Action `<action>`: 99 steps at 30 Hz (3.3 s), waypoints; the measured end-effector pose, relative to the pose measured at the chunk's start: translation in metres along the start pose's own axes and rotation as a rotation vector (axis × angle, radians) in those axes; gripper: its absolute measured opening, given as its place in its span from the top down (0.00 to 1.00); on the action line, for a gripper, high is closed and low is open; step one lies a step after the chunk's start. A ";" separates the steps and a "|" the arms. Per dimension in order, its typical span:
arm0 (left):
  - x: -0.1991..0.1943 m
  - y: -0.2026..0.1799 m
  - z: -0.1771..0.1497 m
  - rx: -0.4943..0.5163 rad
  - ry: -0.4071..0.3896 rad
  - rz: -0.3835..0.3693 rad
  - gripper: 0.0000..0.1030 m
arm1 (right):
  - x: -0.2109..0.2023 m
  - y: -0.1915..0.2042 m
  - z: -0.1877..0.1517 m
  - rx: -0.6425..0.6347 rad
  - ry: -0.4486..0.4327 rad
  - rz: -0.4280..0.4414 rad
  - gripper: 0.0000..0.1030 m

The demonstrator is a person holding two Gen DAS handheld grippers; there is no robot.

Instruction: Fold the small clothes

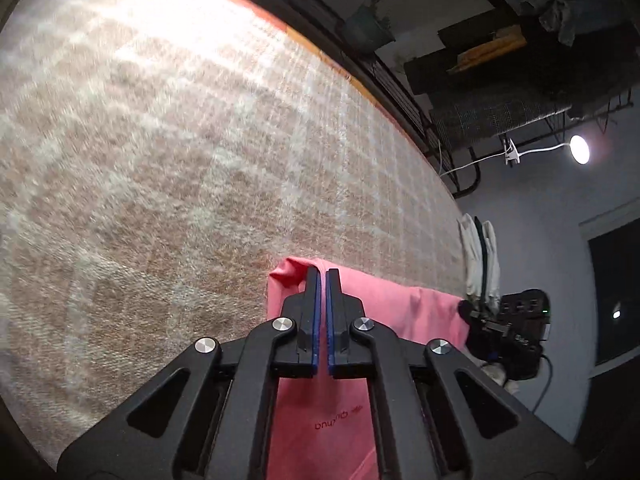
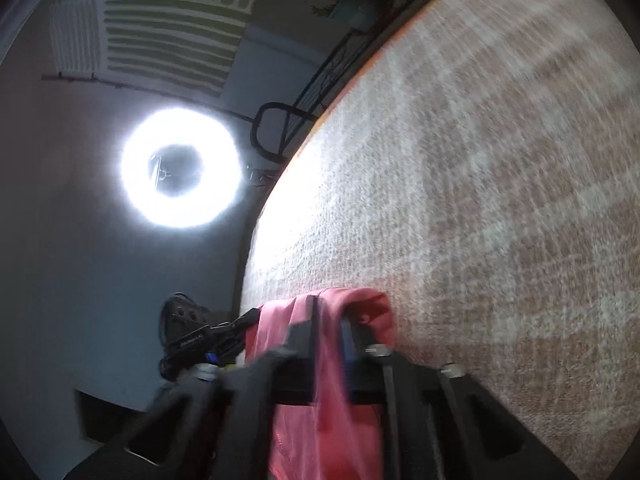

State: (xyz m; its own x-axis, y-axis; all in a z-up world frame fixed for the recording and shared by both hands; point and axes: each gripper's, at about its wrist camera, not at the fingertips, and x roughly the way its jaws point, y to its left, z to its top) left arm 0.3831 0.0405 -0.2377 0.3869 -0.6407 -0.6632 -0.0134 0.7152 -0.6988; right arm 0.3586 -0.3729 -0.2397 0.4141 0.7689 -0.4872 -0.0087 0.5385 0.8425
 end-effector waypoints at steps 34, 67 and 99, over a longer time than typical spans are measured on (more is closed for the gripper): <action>-0.020 -0.087 -0.078 0.500 -0.048 0.290 1.00 | 0.010 0.103 -0.061 -0.618 0.104 -0.458 0.72; -0.078 0.020 -0.118 -0.042 0.094 0.083 0.47 | -0.075 0.046 -0.112 -0.275 0.047 -0.271 0.35; -0.036 -0.074 -0.092 0.205 -0.048 0.162 0.95 | -0.001 0.070 -0.050 -0.227 0.023 -0.298 0.96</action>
State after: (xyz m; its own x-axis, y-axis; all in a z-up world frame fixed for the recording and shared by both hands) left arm 0.2854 -0.0152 -0.1866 0.4380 -0.5026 -0.7453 0.1067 0.8523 -0.5121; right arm 0.3119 -0.3182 -0.1918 0.4082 0.5733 -0.7105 -0.0938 0.8005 0.5920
